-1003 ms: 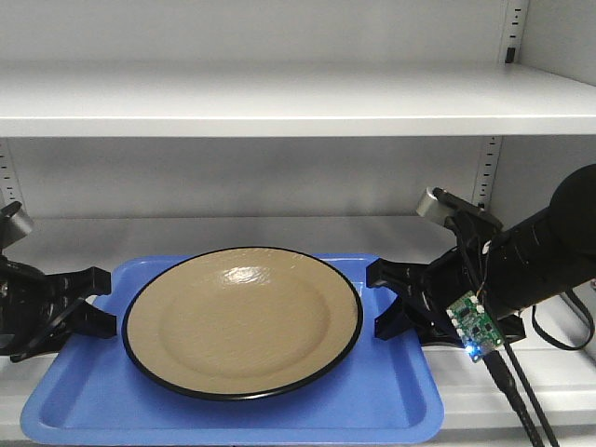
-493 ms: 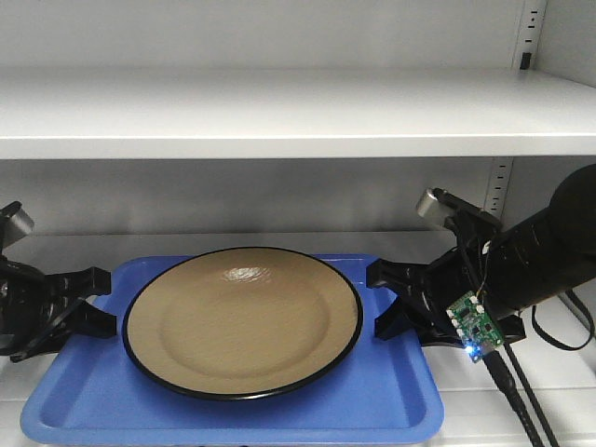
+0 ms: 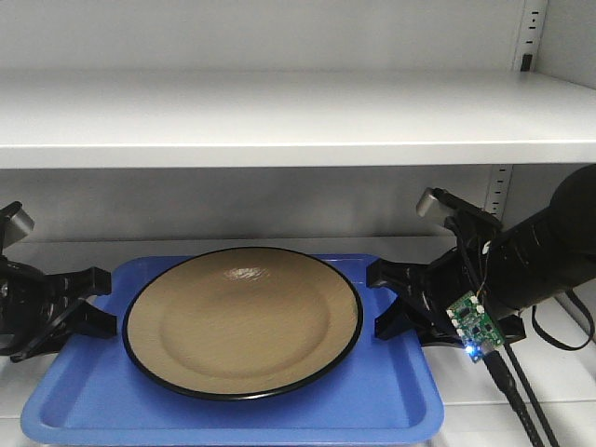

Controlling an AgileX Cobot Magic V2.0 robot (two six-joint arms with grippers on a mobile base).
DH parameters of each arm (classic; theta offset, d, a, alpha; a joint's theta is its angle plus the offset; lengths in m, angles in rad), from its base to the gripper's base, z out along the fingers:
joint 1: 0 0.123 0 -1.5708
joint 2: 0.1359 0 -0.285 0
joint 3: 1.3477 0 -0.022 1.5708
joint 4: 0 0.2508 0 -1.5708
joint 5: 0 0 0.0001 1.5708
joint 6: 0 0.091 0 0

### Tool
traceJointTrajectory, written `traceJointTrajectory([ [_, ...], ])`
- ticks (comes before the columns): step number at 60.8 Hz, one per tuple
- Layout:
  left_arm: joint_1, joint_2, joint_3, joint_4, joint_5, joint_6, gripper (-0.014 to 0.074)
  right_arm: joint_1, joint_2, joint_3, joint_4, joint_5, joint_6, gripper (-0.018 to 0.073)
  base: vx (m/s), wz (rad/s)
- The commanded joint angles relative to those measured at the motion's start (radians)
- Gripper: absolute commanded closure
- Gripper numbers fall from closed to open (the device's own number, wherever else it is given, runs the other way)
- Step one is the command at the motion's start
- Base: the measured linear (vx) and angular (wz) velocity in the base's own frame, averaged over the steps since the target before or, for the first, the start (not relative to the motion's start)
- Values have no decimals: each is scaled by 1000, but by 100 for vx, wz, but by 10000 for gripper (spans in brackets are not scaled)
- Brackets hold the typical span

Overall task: Place disk in tray to left cabinet
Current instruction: 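Lower the tray with both grippers onto the cabinet shelf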

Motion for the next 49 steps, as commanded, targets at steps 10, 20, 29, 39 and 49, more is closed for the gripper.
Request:
traceJointTrajectory([
  [10,-23,-44,-39,-132,-31,-7,596,19,-47,-39,123,-65,-21,564,0,0],
  [20,-23,-44,-39,-132,-14,-7,596,19,-47,-38,119,-60,-21,564,0,0],
  [29,-23,-41,-39,-132,-79,-8,596,19,-39,-38,118,-110,-21,564,0,0],
  [39,-23,-15,-39,-132,-145,-8,596,19,5,-38,123,-147,-21,564,0,0],
  [49,-23,34,-39,-132,-176,-8,596,19,53,-38,123,-176,-21,564,0,0],
])
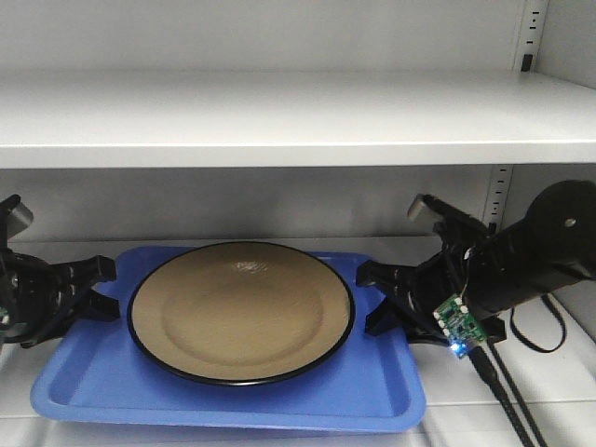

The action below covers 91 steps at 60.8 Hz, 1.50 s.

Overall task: Place disk in tray to left cabinet
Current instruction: 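Lower the tray with both grippers onto the cabinet shelf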

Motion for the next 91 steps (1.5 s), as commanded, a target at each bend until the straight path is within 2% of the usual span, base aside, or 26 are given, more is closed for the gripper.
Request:
traceJointTrajectory([
  [1,-23,-7,-39,-114,-53,-8,596,19,-21,-38,103,-78,-16,564,0,0],
  [19,-23,32,-39,-114,-55,-7,568,19,12,-38,88,-125,-23,537,0,0],
  [32,-23,32,-39,-84,-83,65,451,19,13,-38,18,-121,-24,456,0,0],
  [39,-23,32,-39,-84,-111,82,344,19,13,-38,-21,-153,-24,372,0,0],
  [40,-23,32,-39,-84,-133,82,229,19,13,-38,-38,-187,-24,258,0,0],
  [50,-23,32,-39,-80,-143,82,146,19,13,-38,-68,-205,-24,119,0,0],
  [61,-23,32,-39,-52,-142,82,139,19,15,-38,-157,-203,-24,90,0,0],
  [71,-23,30,-39,17,-178,81,139,19,14,-38,-249,-212,-18,90,0,0],
  [91,-23,30,-39,17,-157,81,139,19,14,-38,-256,-195,-17,90,0,0],
])
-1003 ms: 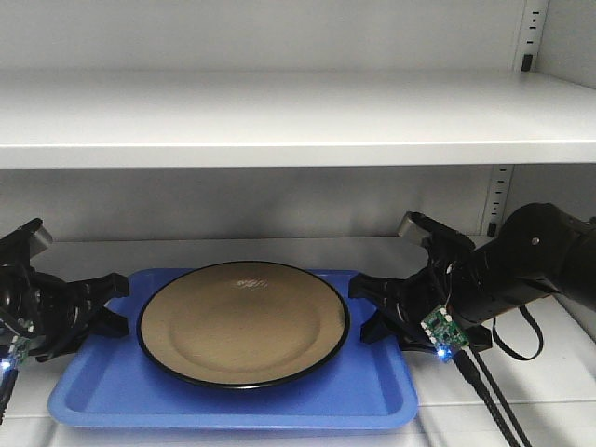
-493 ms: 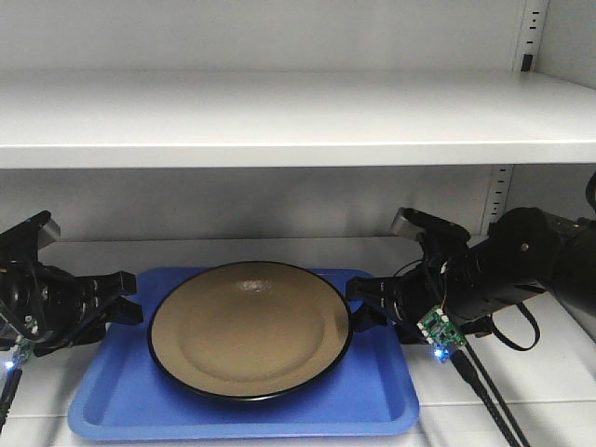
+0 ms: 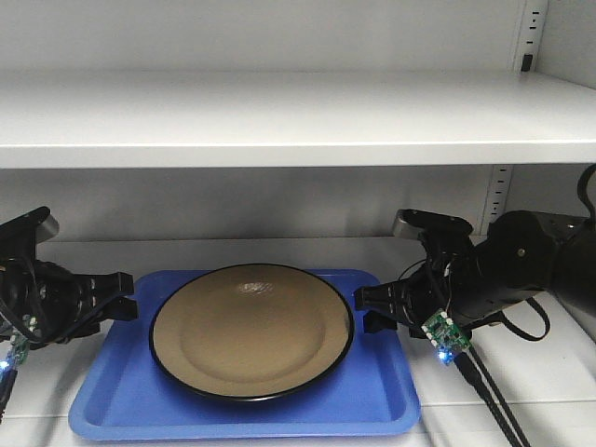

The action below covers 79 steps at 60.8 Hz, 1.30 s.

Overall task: Place disk in tray to left cabinet
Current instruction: 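Lower the tray with both grippers onto the cabinet shelf, then open the left gripper and withdraw it from the tray rim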

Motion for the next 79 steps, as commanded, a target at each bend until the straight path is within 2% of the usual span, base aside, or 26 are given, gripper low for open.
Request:
traceJointTrajectory([
  [1,-5,-47,-38,-24,-36,1,139,0,-51,-35,-2,-50,-7,90,0,0],
  [35,-5,-64,-33,-13,-37,1,150,0,-51,-35,-2,-48,-7,90,0,0],
  [40,-5,-102,10,0,-48,1,158,0,-51,-35,-2,-48,-7,90,0,0],
  [46,-5,-189,118,11,-112,1,176,0,-51,-35,-2,-48,-7,90,0,0],
  [54,-5,-339,262,83,-196,1,200,0,-51,-35,-2,-48,-7,90,0,0],
  [65,-5,-586,435,232,-225,1,255,0,-51,-35,-2,-48,-7,90,0,0],
  [73,-5,-752,564,315,-233,-3,354,0,-51,-35,-2,-48,-7,90,0,0],
  [79,-5,-888,683,347,-279,-7,469,0,-51,-35,-2,-48,-7,90,0,0],
])
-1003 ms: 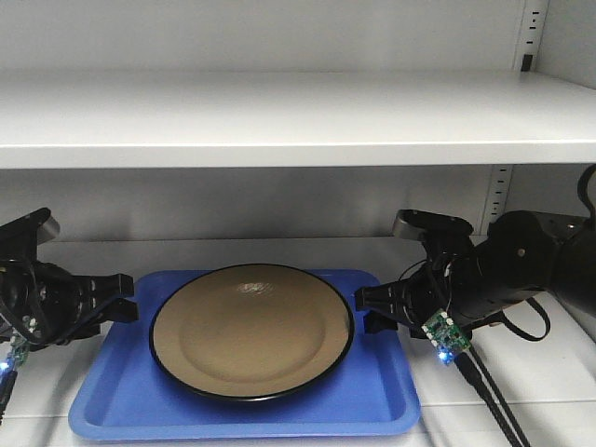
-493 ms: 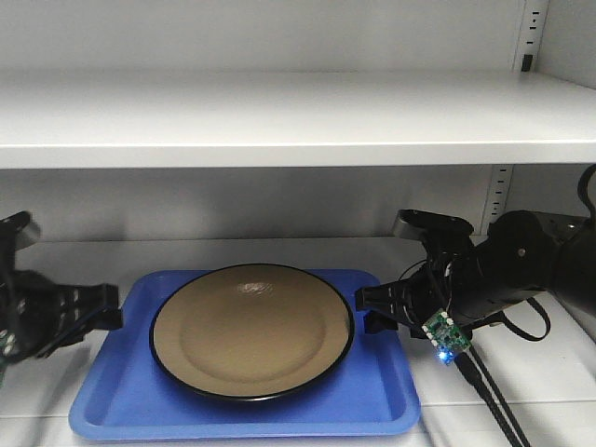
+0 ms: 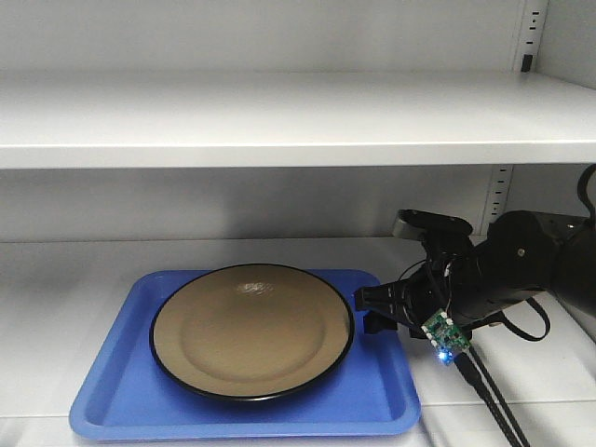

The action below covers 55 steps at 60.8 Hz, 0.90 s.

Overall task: Place disk in tray to left cabinet
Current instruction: 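Open the left gripper and withdraw it from the tray rim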

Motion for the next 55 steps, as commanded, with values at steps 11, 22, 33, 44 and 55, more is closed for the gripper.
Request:
traceJointTrajectory([
  [11,8,-305,262,99,-214,-65,605,0,-51,-35,0,-50,-7,90,0,0],
  [22,53,-478,376,152,-227,-116,604,0,-51,-35,0,-50,-7,90,0,0],
  [33,84,-623,480,152,-232,-116,604,0,-51,-35,0,-50,-7,90,0,0],
  [44,112,-749,600,150,-279,-116,603,0,-51,-35,0,-50,-7,90,0,0],
  [55,136,-791,663,149,-324,-116,603,0,-51,-35,1,-48,-7,90,0,0],
])
